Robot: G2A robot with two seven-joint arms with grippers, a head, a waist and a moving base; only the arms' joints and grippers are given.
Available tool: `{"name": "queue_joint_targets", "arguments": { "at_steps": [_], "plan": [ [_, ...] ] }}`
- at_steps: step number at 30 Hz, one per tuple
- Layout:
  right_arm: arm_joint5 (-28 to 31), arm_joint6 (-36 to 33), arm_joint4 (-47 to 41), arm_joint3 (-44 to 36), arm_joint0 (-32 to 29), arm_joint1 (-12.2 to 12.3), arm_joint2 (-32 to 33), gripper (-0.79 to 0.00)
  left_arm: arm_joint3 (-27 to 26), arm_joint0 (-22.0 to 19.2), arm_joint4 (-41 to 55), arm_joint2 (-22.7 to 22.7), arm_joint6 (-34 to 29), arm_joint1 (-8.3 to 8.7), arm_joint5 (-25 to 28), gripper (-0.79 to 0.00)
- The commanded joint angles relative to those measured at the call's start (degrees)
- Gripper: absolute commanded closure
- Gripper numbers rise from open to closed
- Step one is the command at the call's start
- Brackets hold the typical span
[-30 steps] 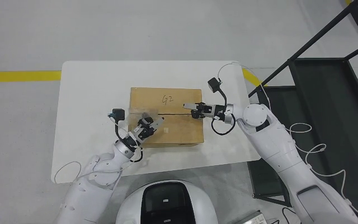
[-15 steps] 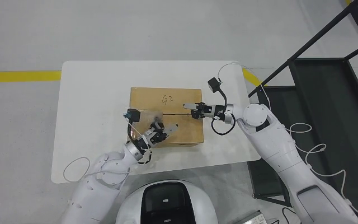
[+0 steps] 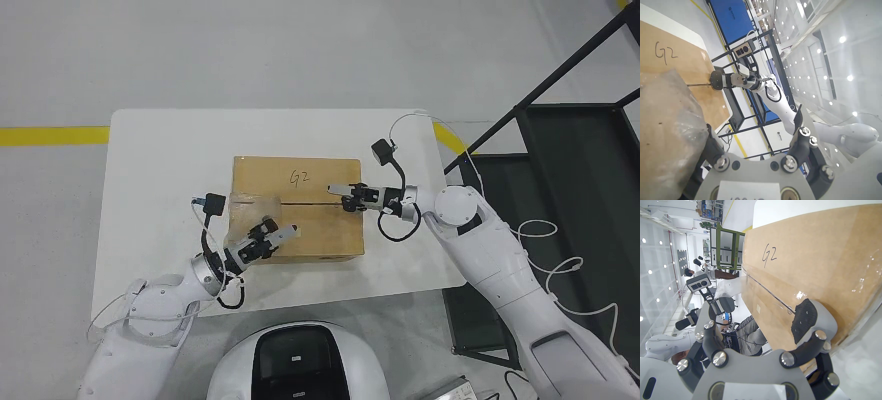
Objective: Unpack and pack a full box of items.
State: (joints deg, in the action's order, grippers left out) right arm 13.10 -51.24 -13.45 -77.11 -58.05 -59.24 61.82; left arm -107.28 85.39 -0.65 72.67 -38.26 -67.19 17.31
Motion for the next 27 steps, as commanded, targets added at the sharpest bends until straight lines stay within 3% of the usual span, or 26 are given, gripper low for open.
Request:
{"name": "queue_joint_targets", "arguments": {
  "at_steps": [1, 13, 27],
  "plan": [
    [0.0, 0.0, 0.0, 0.0, 0.0, 0.0, 0.0, -0.785, -1.02, 0.71, 1.47, 0.97, -1.7, 0.26, -1.17, -0.785],
    [0.0, 0.0, 0.0, 0.0, 0.0, 0.0, 0.0, -0.785, -3.21, 1.46, 6.7, 4.46, -2.33, 0.92, -6.09, -0.785],
    [0.0, 0.0, 0.0, 0.0, 0.0, 0.0, 0.0, -0.785, -4.19, 4.77, 12.65, 11.74, -0.45, 1.71, -4.22, -0.785]
  ]
}}
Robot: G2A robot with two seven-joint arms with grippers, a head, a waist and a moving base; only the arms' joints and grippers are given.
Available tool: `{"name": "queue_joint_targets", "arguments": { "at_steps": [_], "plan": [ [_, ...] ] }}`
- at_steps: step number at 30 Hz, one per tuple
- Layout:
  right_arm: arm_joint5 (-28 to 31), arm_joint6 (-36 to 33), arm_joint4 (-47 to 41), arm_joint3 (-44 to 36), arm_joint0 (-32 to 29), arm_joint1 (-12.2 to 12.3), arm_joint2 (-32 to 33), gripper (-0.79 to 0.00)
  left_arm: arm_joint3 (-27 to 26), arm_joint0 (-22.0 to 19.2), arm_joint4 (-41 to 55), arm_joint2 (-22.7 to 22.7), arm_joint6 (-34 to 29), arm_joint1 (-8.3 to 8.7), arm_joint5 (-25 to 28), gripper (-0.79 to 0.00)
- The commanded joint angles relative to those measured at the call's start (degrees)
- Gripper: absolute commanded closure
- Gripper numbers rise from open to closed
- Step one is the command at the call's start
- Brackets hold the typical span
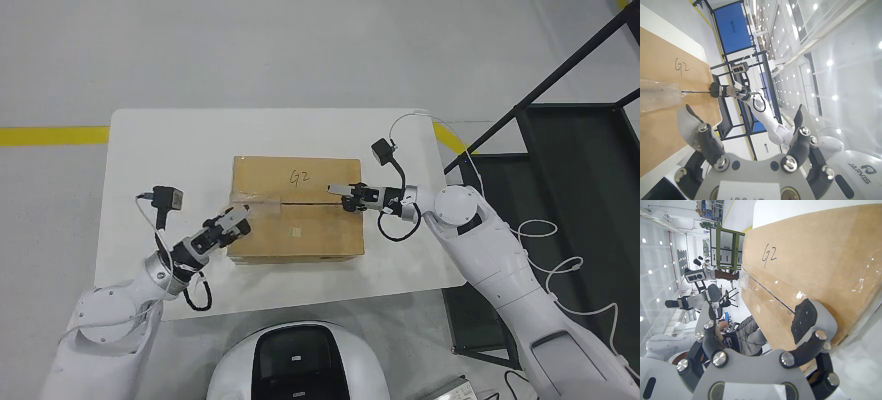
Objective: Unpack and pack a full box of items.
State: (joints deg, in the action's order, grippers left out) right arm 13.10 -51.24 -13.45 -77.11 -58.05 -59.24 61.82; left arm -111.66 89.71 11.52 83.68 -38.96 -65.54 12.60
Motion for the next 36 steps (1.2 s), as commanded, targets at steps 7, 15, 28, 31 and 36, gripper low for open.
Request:
{"name": "queue_joint_targets", "arguments": {
  "at_steps": [7, 15, 28, 31, 36],
  "plan": [
    [0.99, -0.26, -1.54, -2.37, -0.89, -0.01, 0.42, -0.785, 3.21, 1.8, 2.0, 6.36, 0.19, 0.63, 2.96, -0.785],
    [-0.51, -2.64, -7.05, -7.01, -0.29, -0.52, -0.01, -0.785, 6.25, 0.29, 5.4, 13.12, -4.95, 1.61, 2.75, -0.785],
    [-8.35, 5.5, -4.67, -9.33, 6.91, -4.48, -11.0, -0.785, 10.35, -4.28, 8.16, 20.83, -14.44, 3.35, -0.49, -0.785],
    [-9.75, 6.73, -3.67, -9.98, 8.27, -5.37, -13.21, -0.785, 11.12, -4.53, 8.42, 21.92, -14.92, 3.6, -0.3, -0.785],
    [-11.64, 9.48, -2.77, -8.13, 10.74, -7.22, -17.2, -0.785, 12.11, -4.01, 10.38, 23.34, -14.44, 3.77, 1.14, -0.785]
  ]
}}
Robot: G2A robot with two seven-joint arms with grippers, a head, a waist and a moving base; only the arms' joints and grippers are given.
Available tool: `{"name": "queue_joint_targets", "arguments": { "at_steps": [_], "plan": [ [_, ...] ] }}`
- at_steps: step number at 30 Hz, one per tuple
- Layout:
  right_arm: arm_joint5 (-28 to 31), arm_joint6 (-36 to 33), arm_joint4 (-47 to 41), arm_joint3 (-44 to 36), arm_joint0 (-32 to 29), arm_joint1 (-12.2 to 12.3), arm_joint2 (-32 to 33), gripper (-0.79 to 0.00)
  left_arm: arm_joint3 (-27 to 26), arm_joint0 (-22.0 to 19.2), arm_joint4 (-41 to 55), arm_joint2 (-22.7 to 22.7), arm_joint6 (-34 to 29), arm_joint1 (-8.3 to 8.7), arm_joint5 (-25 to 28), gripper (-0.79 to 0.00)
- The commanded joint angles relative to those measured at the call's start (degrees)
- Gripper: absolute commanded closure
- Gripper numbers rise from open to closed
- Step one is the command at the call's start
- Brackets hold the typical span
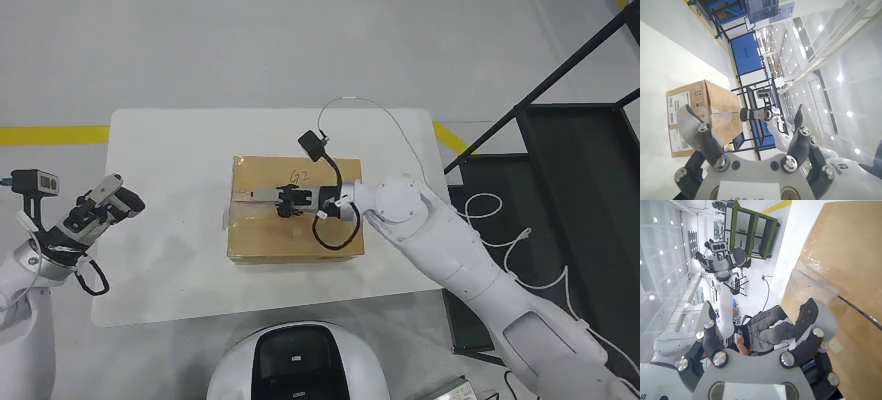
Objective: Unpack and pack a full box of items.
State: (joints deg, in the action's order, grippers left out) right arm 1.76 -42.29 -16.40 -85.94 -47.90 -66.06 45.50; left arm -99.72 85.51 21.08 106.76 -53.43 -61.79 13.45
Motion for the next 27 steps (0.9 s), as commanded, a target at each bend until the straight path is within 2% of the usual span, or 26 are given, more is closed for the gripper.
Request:
{"name": "queue_joint_targets", "arguments": {
  "at_steps": [1, 9, 13, 18, 27],
  "plan": [
    [-0.53, 0.95, 0.35, 1.46, 1.24, -0.82, -1.68, -0.785, 0.27, 0.36, 1.34, 0.59, 0.15, 0.04, 0.58, -0.785],
    [-1.29, 2.78, -0.37, 7.83, 4.8, -3.86, -6.17, -0.785, -0.7, 2.45, 4.29, 2.62, 0.33, 0.24, 2.0, -0.785],
    [-2.33, 2.46, 0.95, 9.76, 5.78, -4.59, -6.94, -0.785, -1.07, 3.28, 4.65, 3.01, 0.19, 0.34, 2.3, -0.785],
    [-3.88, 2.25, 3.73, 8.94, 5.09, -4.14, -5.29, -0.785, -2.08, 4.46, 4.87, 3.47, 1.09, 0.37, 3.39, -0.785],
    [-6.31, -0.06, 7.54, 3.96, 0.49, -1.76, 1.06, -0.785, -4.31, 6.28, 4.63, 3.88, 2.76, 0.39, 4.63, -0.785]
  ]
}}
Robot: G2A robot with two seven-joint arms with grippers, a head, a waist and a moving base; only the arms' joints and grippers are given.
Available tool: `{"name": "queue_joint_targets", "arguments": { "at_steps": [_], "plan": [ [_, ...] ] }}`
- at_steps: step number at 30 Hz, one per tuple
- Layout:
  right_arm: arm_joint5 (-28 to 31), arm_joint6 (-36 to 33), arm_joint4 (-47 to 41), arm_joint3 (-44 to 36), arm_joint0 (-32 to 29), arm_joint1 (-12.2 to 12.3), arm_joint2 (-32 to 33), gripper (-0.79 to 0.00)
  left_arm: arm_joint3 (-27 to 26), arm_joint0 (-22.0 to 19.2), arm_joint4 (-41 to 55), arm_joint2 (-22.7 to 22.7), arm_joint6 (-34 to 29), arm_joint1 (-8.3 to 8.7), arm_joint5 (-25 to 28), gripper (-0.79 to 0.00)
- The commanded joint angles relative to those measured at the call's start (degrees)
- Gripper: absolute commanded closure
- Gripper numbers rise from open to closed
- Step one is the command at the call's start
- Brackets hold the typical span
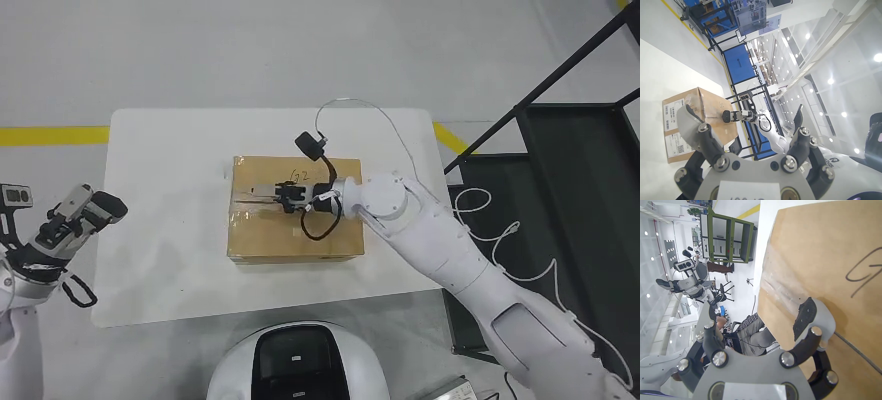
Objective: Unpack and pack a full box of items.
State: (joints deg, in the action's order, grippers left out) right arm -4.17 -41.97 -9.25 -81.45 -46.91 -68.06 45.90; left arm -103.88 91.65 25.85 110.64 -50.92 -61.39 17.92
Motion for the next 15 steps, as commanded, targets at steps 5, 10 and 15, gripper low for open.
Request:
{"name": "queue_joint_targets", "arguments": {
  "at_steps": [5, 10, 15],
  "plan": [
    [-1.25, -1.66, 1.62, -2.71, -3.11, 1.38, 4.09, -0.785, -0.85, 0.67, -0.12, -0.08, 0.85, 0.03, 0.46, -0.785],
    [-1.79, -2.71, 2.52, -3.84, -5.6, 2.41, 7.5, -0.785, -0.97, 0.82, 0.05, -0.23, 1.08, 0.08, 0.69, -0.785],
    [-0.66, -3.92, 1.84, -6.76, -8.41, 3.39, 11.34, -0.785, -0.83, 0.77, 0.14, -0.47, 1.21, 0.14, 0.85, -0.785]
  ]
}}
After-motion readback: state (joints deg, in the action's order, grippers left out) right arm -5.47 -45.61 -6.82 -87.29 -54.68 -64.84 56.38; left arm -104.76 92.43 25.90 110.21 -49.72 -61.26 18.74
